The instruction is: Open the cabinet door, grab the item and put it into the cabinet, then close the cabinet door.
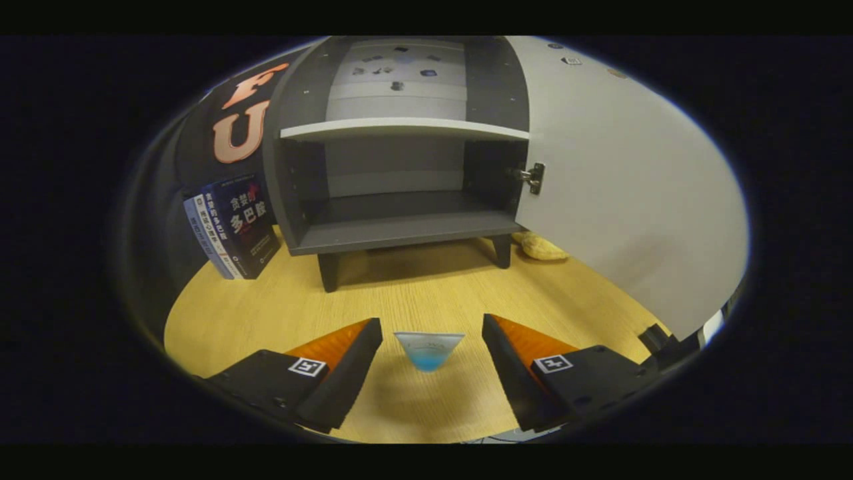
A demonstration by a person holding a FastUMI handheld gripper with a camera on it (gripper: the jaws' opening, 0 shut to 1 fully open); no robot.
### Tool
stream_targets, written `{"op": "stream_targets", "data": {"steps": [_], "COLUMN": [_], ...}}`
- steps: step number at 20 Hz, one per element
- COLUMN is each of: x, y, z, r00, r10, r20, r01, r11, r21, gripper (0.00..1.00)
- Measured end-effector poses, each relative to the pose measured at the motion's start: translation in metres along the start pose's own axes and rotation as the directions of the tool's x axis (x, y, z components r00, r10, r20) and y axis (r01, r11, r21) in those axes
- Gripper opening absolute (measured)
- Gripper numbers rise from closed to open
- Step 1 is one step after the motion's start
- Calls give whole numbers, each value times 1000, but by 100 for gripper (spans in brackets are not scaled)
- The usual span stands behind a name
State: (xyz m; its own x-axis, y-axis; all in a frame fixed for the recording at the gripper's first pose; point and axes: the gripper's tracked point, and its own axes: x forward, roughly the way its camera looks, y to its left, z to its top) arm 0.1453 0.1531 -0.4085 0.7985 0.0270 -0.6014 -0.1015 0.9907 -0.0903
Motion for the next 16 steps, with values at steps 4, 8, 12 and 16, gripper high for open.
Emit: {"op": "stream_targets", "data": {"steps": [4, 8, 12, 16], "x": [11, 20, 19, 2], "y": [5, 0, -3, 1], "z": [-17, -33, -29, -2], "r00": [998, 994, 992, 994], "r10": [25, 6, 11, 40], "r20": [-54, -109, -126, -104], "r01": [-23, 1, 3, -28], "r11": [999, 998, 994, 992], "r21": [30, 61, 111, 119], "gripper": [96, 76, 63, 62]}}
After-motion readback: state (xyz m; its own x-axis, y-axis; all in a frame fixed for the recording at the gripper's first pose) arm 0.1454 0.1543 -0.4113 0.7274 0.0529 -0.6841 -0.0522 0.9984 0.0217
